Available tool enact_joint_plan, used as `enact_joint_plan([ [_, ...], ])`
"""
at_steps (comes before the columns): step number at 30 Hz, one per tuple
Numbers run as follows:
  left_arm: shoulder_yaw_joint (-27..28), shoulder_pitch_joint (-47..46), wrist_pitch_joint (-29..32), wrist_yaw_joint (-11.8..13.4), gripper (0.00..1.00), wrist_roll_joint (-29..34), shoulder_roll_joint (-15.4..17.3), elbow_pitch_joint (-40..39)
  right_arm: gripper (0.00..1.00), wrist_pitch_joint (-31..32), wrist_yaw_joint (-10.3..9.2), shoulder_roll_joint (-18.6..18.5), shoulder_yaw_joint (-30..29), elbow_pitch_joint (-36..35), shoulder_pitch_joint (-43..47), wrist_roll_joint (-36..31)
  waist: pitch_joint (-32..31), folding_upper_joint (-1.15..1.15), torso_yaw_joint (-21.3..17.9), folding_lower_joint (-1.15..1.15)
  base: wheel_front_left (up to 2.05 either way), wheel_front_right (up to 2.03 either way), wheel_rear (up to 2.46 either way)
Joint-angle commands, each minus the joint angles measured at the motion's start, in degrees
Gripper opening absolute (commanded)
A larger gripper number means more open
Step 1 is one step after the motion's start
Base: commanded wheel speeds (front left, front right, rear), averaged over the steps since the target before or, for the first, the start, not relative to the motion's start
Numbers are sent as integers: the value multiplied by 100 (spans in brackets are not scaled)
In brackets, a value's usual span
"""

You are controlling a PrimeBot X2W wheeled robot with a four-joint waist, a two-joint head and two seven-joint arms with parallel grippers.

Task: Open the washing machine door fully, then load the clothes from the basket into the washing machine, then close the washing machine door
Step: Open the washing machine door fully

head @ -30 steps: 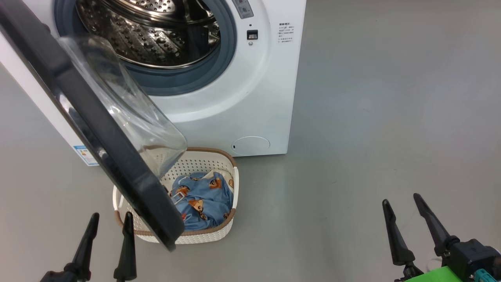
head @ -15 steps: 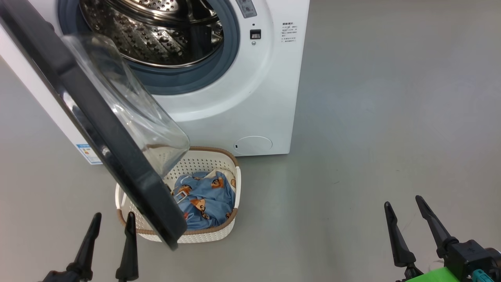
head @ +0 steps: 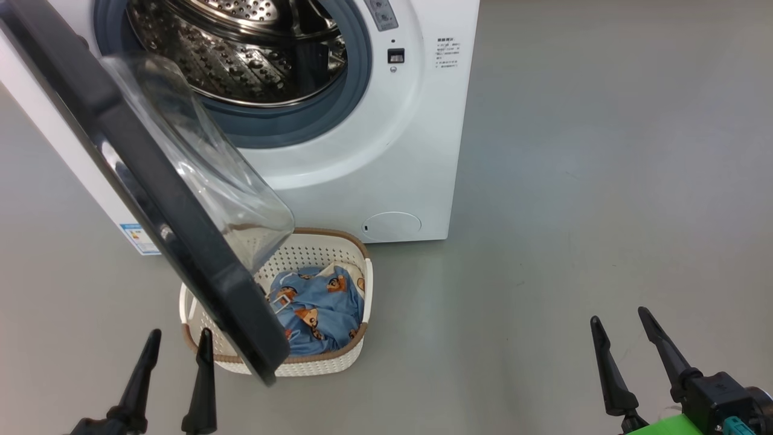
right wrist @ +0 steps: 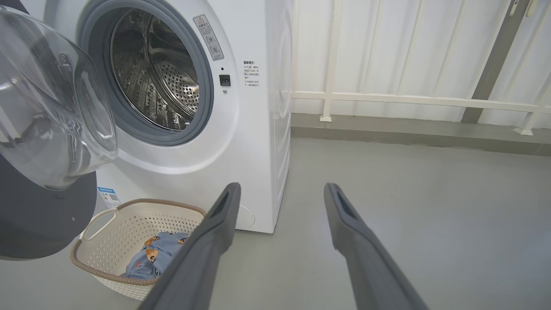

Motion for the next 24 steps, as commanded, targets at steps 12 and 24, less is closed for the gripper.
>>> enact_joint_plan([
  [12,307,-80,-47,-12,0,-86,28,-286,100,-69,16,-22,224,-24,-227,75,0,0,-11,0,0,0,0],
  [24,831,-744,-47,9,0,-198,28,-2397,100,-69,16,-33,297,77,-264,125,-11,0,-8,0,0,0,0],
])
